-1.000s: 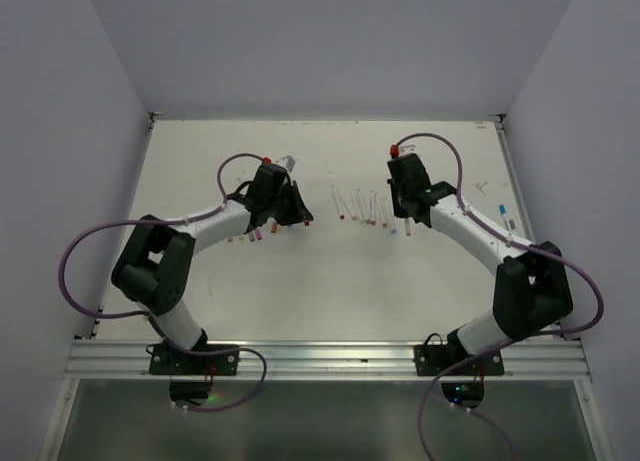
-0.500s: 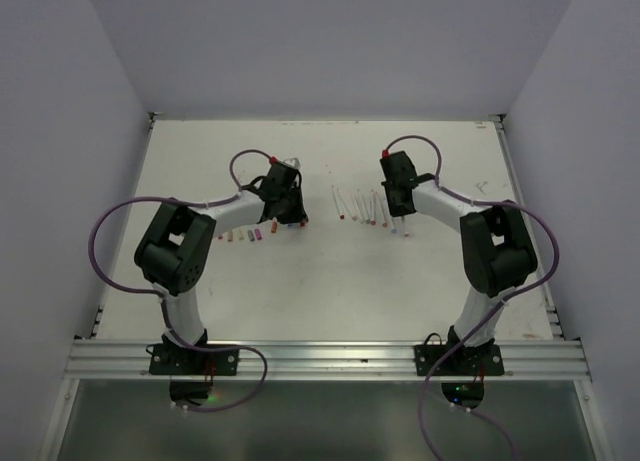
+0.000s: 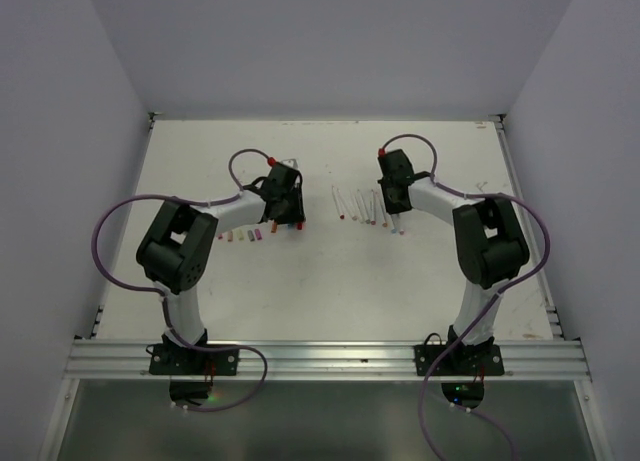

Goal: Open the pen caps

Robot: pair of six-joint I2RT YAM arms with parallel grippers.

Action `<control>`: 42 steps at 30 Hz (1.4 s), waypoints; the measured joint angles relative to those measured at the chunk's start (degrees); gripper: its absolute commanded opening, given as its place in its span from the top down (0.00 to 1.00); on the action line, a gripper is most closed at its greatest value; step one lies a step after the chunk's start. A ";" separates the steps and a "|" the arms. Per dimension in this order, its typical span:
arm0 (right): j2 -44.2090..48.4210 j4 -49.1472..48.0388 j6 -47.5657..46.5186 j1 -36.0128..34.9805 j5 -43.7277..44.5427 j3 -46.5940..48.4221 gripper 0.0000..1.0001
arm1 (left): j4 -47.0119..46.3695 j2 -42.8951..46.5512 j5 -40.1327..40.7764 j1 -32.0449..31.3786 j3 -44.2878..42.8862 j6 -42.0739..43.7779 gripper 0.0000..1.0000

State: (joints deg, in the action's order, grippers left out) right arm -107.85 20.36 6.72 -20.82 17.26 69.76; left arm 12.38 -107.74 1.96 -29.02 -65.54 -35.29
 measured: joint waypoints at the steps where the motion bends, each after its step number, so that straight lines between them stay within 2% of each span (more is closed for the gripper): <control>1: -0.13 -0.02 0.00 0.00 -0.22 0.02 0.96 | -0.13 0.04 0.04 0.00 0.02 0.00 0.59; 10: -0.66 -0.31 0.13 0.02 -2.71 0.52 0.73 | -0.92 3.87 0.90 -0.04 3.98 -0.09 0.54; 13: -0.61 -0.24 0.26 0.00 -3.28 0.68 0.69 | -0.83 6.45 0.11 -0.04 4.35 -0.24 0.53; 16: 0.22 0.26 0.63 0.04 -2.99 0.74 0.50 | -1.16 10.10 -0.85 -0.07 4.37 -0.79 0.52; 17: 0.76 0.57 0.74 0.07 -2.78 0.74 0.38 | -1.18 11.63 -1.51 -0.11 4.37 -1.07 0.52; 20: 4.28 2.21 0.94 0.52 -0.83 0.74 0.23 | -1.40 16.46 -2.84 -0.59 4.37 -1.60 0.51; 23: 9.77 3.15 0.85 2.62 1.46 0.70 0.11 | -2.05 21.81 -4.57 -2.03 4.46 -2.10 0.50; 28: 18.21 0.76 -1.01 14.56 4.09 -2.58 0.11 | -5.16 30.93 -7.74 -7.61 6.99 -2.86 0.49; 33: 20.76 -4.22 -5.73 28.17 4.39 -11.06 0.12 | -7.80 37.05 -12.70 -10.23 11.76 -3.23 0.48; 37: 20.59 -8.94 -9.51 33.14 2.38 -17.35 0.16 | -7.91 38.27 -15.04 -10.03 12.96 -3.02 0.47; 42: 18.62 -14.95 -13.09 37.18 -3.10 -19.61 0.21 | -7.39 39.50 -17.44 -10.01 12.96 -1.90 0.46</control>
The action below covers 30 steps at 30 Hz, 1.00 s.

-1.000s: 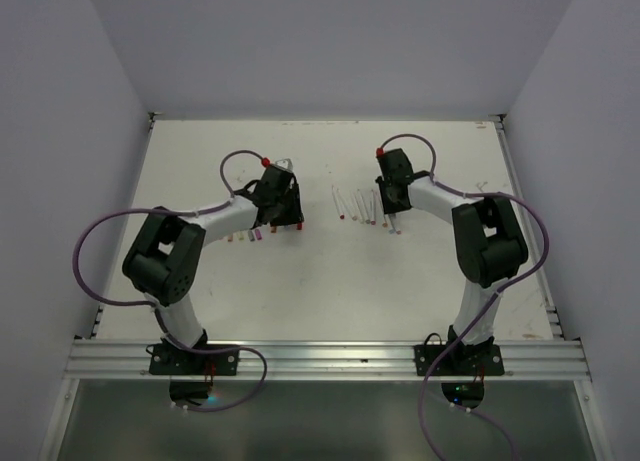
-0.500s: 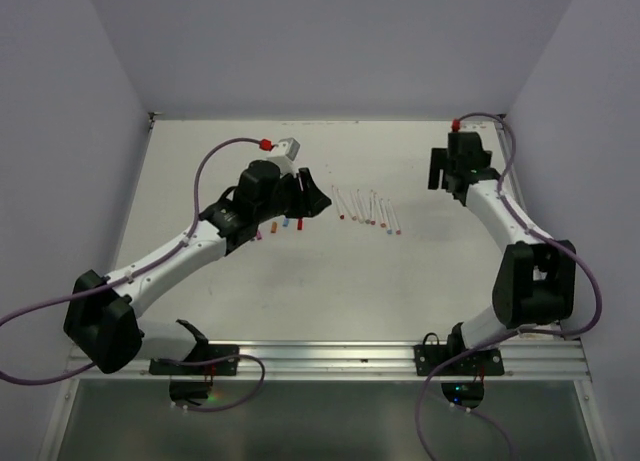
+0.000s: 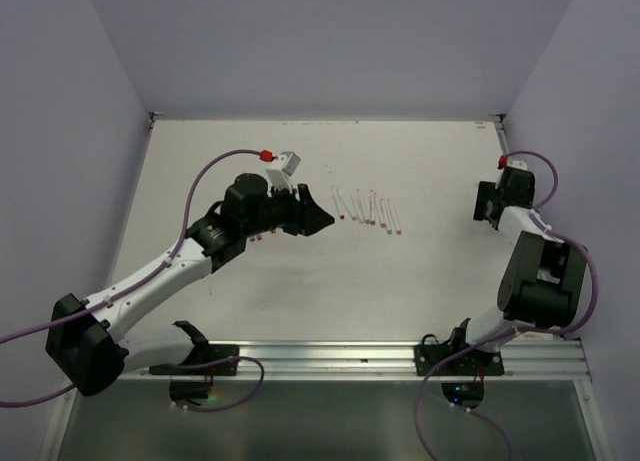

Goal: Open the pen caps

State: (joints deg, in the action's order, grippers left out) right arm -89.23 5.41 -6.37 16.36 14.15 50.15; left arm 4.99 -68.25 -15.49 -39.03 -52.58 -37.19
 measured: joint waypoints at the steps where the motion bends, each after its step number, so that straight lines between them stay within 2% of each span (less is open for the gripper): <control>1: -0.50 -0.90 -0.61 0.61 -0.81 0.00 0.22 | 0.07 0.44 -0.52 0.00 0.04 0.22 0.46; 7: -4.48 -3.54 -3.65 3.34 -6.32 1.11 0.30 | -0.57 2.27 -3.72 0.00 1.18 0.55 0.46; 17: -11.93 -3.82 -6.88 8.44 -12.33 5.46 0.37 | -0.15 1.51 -5.35 0.00 2.73 1.49 0.46; 26: -16.48 -3.74 -9.70 8.70 -15.54 11.04 0.38 | -0.28 -0.59 -5.84 0.00 3.58 1.86 0.46; 30: -19.52 -2.91 -10.51 8.76 -16.83 14.38 0.44 | -0.57 -1.09 -6.23 0.00 3.58 1.86 0.46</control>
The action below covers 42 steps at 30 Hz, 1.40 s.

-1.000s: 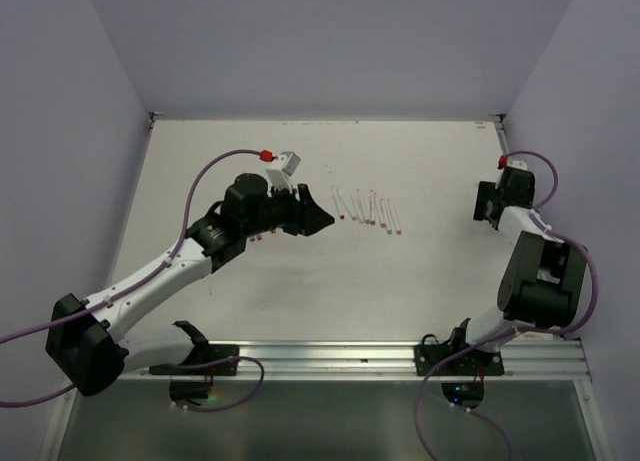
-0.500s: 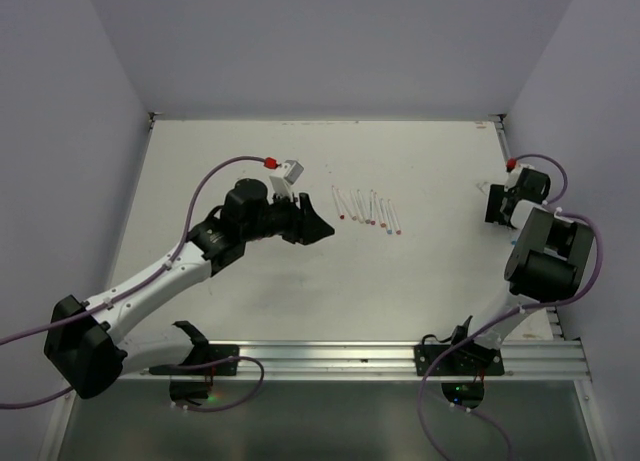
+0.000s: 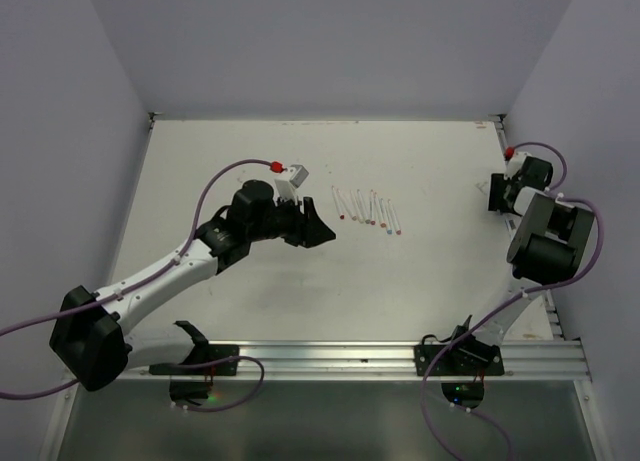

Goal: Open the pen caps

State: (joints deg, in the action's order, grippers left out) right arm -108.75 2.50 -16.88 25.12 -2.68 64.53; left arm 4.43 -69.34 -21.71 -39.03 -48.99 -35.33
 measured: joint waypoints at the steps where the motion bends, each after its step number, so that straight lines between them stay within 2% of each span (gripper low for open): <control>1: -0.59 0.02 -0.13 0.04 -0.48 0.72 0.46 | -0.07 -0.11 -0.09 0.00 0.00 0.00 0.46; 9: -1.51 -0.22 -0.15 1.22 -4.55 1.22 0.53 | -0.09 -0.22 -0.44 0.00 0.00 0.00 0.46; 14: -0.48 -2.10 -0.31 1.60 -5.53 -1.05 0.54 | -0.09 -0.20 -0.46 0.00 0.00 0.00 0.46; 20: 1.73 -2.89 -0.90 2.08 -5.88 -4.26 0.60 | -0.09 0.50 -0.46 0.00 0.15 -0.02 0.45; 25: 2.32 -3.61 -1.01 2.27 -6.56 -5.42 0.73 | -0.17 1.88 -0.46 0.07 0.17 -0.04 0.45; 28: 2.29 -3.48 -1.18 2.27 -7.63 -5.44 0.83 | -0.35 2.08 -0.50 0.13 0.20 -0.04 0.45; 29: 2.29 -3.43 -1.25 2.27 -7.76 -5.44 0.90 | -0.44 2.08 -0.48 0.17 0.26 -0.04 0.45; 32: 2.32 -3.32 -1.42 2.25 -8.04 -5.40 1.00 | -0.52 2.08 -0.52 0.35 0.74 -0.09 0.44; 37: 2.82 -2.49 -1.01 0.92 -7.48 -5.35 1.00 | -0.57 2.08 -0.81 0.37 1.44 -0.63 0.44; 42: 4.96 2.64 2.03 -4.61 -5.38 -5.40 1.00 | -0.61 2.10 -0.92 0.37 1.77 -1.31 0.44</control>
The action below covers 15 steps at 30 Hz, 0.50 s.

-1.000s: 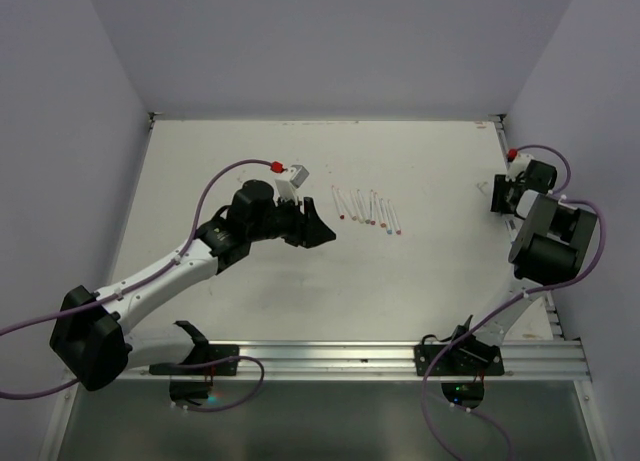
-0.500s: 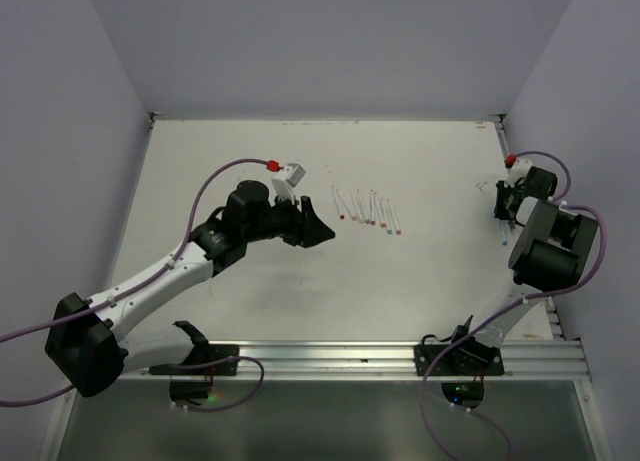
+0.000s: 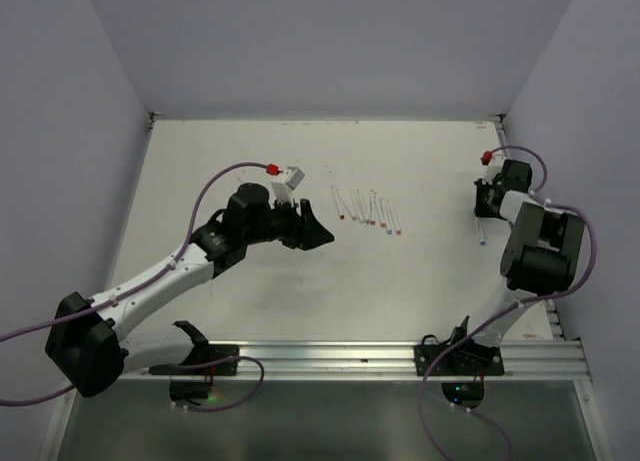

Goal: Open the pen caps

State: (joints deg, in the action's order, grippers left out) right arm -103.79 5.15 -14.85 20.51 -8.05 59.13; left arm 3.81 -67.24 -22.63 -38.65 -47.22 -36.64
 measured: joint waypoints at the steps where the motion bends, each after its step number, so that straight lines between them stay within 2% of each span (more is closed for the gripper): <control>1: 0.72 1.57 0.85 -1.62 1.18 0.17 1.00 | 0.00 0.02 0.04 0.00 0.00 -0.17 0.44; 11: 14.16 14.84 11.91 -14.67 6.01 9.07 1.00 | 0.15 0.92 0.96 0.46 0.00 -0.20 0.46; 15: 20.94 16.28 17.59 -19.80 3.76 7.93 1.00 | -0.48 0.02 0.46 1.33 0.00 -0.33 0.46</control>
State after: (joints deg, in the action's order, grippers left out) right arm -82.85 21.43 2.74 0.71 -4.29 67.07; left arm 3.33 -67.22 -22.17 -37.32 -47.22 -36.97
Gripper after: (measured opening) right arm 0.113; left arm 0.538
